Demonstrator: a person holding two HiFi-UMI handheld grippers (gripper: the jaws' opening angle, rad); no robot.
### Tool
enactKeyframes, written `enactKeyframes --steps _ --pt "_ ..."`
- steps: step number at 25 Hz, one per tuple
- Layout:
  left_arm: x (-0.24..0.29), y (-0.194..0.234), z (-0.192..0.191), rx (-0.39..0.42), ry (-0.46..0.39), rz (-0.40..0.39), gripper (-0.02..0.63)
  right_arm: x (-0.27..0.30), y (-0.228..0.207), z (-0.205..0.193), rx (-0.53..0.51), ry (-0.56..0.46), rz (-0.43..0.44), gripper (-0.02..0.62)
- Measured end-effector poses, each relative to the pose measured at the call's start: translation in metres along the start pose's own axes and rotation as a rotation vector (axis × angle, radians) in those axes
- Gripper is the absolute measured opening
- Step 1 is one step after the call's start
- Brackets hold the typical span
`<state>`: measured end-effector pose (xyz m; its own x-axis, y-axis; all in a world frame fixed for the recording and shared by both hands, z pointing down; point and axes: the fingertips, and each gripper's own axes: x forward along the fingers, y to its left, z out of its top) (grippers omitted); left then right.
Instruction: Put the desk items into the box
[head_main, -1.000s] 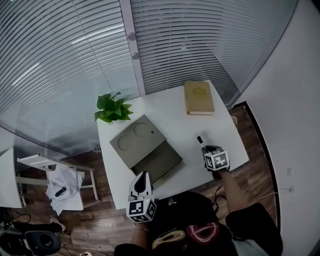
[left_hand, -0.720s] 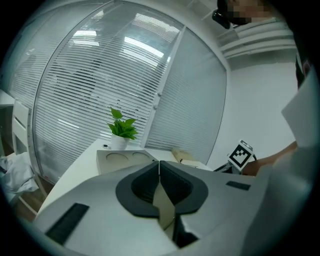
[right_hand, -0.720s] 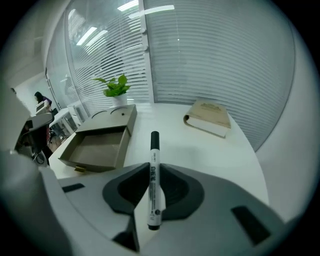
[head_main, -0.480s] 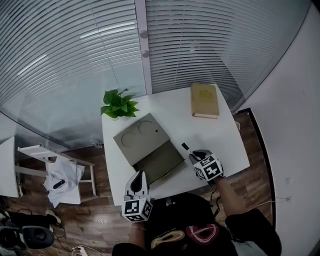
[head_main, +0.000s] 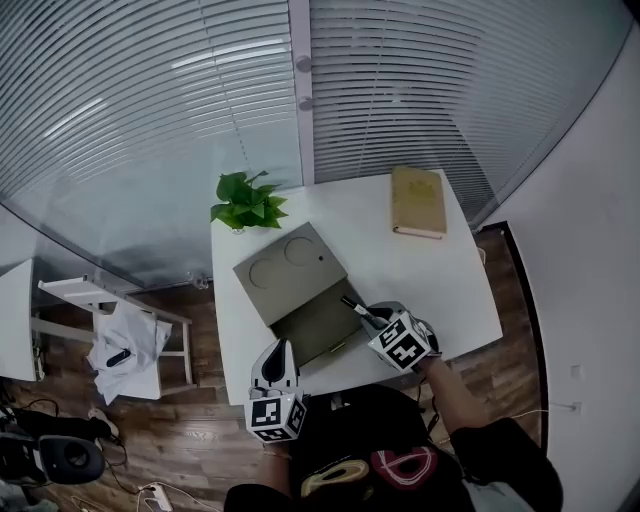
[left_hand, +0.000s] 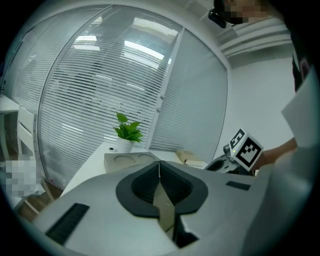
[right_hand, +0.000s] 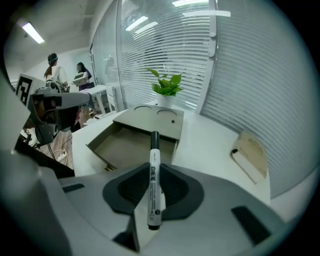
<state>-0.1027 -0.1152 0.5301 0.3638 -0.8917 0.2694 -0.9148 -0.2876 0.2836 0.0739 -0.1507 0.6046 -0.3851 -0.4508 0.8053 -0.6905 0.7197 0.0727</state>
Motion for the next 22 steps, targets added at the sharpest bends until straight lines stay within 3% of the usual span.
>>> enactKeyframes --steps 15,22 --pt "-0.019 0.023 -0.007 0.002 -0.011 0.093 0.021 0.027 0.051 0.020 -0.196 0.047 0.138 0.071" --pt "-0.033 0.041 -0.005 -0.041 -0.036 0.164 0.021 0.042 0.069 0.034 -0.286 0.062 0.189 0.072"
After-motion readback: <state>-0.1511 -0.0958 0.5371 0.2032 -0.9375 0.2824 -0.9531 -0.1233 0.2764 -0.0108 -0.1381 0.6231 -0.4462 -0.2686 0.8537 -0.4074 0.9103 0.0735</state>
